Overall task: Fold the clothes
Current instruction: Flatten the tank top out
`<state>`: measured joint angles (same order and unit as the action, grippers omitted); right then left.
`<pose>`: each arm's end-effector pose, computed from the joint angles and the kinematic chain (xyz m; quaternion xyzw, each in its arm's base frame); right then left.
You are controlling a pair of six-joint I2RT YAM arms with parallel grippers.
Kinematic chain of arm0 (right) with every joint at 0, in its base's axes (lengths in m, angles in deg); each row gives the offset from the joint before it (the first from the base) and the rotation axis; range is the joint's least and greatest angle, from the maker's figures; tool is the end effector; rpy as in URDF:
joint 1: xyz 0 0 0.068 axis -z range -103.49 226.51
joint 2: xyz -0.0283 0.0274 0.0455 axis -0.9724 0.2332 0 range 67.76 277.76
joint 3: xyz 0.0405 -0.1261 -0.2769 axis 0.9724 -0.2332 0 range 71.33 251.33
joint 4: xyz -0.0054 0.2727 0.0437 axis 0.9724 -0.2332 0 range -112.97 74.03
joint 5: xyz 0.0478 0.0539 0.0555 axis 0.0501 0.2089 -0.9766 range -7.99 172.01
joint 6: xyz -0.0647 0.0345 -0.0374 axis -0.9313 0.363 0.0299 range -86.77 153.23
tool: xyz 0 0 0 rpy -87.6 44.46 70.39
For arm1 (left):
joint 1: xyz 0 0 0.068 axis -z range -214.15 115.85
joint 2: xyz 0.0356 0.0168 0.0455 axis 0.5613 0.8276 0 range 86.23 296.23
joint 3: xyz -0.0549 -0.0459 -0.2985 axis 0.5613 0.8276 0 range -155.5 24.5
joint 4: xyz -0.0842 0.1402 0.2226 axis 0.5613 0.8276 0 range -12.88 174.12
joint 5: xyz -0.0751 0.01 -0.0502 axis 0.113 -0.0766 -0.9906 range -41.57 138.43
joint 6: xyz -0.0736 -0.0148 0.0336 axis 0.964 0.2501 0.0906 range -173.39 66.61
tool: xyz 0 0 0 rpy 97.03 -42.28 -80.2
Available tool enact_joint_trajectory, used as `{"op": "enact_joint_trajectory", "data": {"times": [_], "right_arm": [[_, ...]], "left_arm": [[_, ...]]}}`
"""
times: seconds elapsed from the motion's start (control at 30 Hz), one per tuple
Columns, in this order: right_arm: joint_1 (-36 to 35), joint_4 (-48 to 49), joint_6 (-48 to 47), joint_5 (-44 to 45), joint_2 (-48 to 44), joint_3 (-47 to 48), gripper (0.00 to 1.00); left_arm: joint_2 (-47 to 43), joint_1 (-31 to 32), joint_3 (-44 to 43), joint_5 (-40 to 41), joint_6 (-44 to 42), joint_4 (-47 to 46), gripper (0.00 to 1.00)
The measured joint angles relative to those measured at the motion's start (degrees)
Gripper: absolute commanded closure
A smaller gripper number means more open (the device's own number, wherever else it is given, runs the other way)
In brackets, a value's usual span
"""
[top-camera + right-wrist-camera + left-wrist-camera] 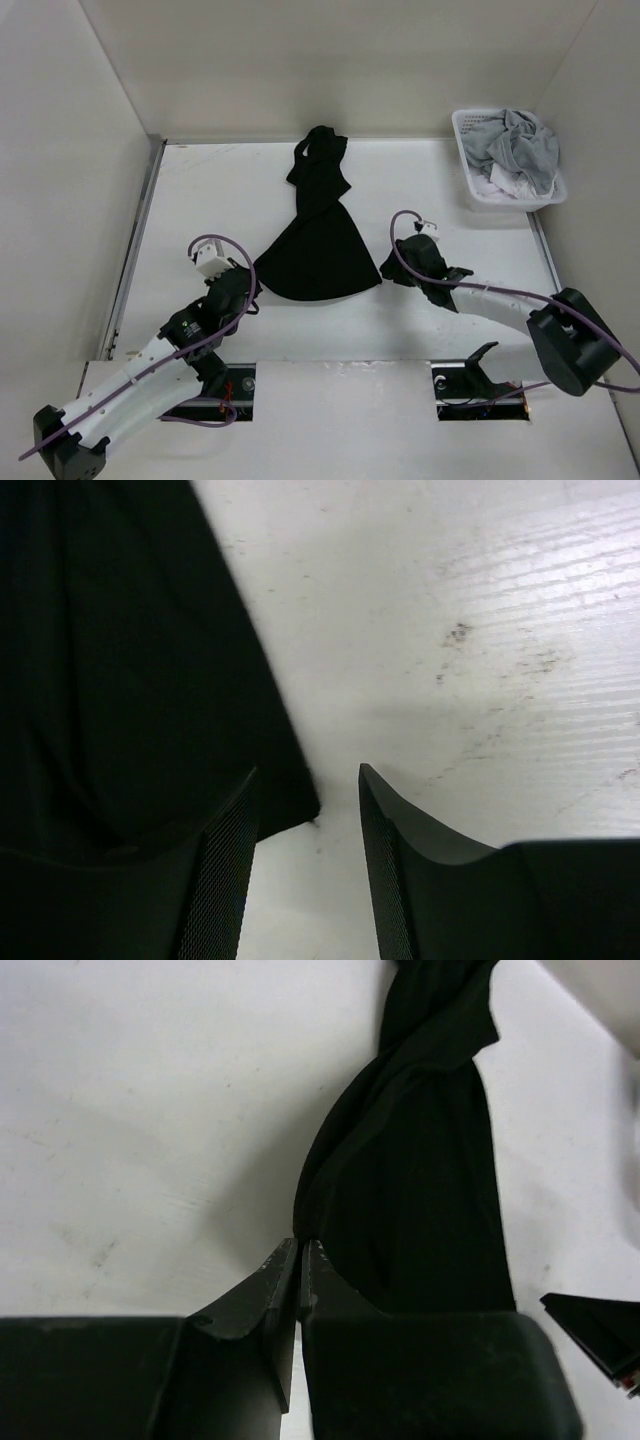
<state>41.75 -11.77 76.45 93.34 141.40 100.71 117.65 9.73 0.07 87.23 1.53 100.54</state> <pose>0.2338 0.1451 0.1688 0.1081 0.8965 0.1948 0.3829 0.1340 -0.0666 0.2316 -0.2431 0.7989 -0.1682 0.5239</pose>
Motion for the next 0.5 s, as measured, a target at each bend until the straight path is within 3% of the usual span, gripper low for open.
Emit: {"op": "enact_joint_trajectory", "data": {"times": [0.27,0.5], "right_arm": [[0.00,-1.18,0.09,-1.42,5.49,1.90,0.57],[0.00,-0.28,1.25,-4.04,6.80,1.99,0.67]], "left_arm": [[-1.62,-1.18,1.11,-2.27,-0.52,0.79,0.97],[-1.75,-1.49,1.22,-3.48,-1.77,-0.57,0.97]]}}
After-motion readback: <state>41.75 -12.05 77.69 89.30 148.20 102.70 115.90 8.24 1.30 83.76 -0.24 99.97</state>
